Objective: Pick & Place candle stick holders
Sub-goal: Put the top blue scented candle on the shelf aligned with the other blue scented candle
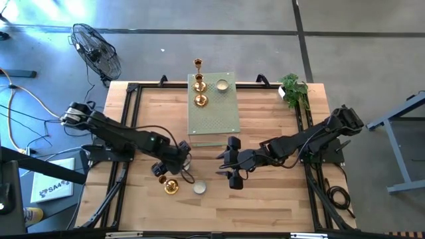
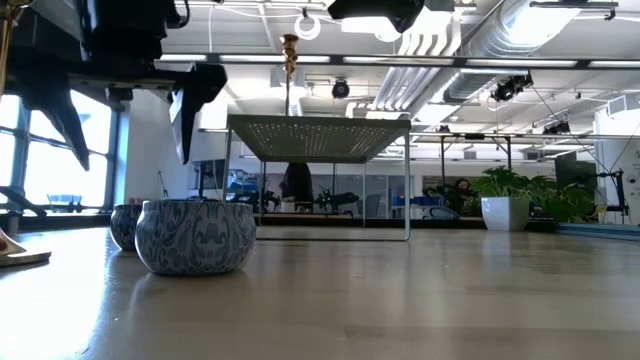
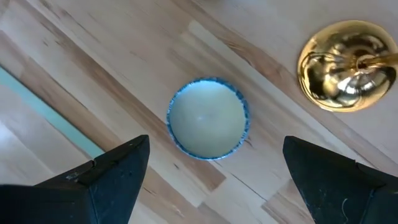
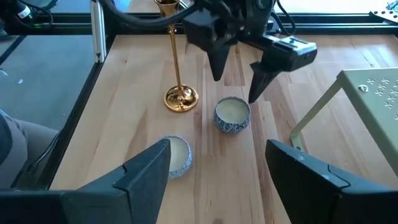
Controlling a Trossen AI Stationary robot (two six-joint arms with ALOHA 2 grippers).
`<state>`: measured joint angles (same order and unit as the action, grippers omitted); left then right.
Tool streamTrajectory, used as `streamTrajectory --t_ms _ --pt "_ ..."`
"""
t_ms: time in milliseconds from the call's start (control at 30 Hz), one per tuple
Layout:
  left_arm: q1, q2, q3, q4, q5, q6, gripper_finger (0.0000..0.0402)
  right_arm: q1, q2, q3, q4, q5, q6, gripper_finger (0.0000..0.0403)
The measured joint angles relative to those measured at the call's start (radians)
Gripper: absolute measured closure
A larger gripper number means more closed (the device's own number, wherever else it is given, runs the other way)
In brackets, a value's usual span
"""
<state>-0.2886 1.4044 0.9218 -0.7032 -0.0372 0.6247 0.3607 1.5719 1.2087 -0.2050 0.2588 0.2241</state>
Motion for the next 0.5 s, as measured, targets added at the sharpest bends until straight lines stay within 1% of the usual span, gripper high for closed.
streamTrajectory --t_ms 200,500 --pt "0.000 0.031 0.000 0.028 0.004 0.000 0.0039 0.000 0.000 0.000 0.000 0.000 -0.004 0.0144" --pt "0.000 0.033 0.000 0.081 0.020 0.021 0.0039 0.000 0.000 0.000 0.000 0.000 -0.004 0.0144"
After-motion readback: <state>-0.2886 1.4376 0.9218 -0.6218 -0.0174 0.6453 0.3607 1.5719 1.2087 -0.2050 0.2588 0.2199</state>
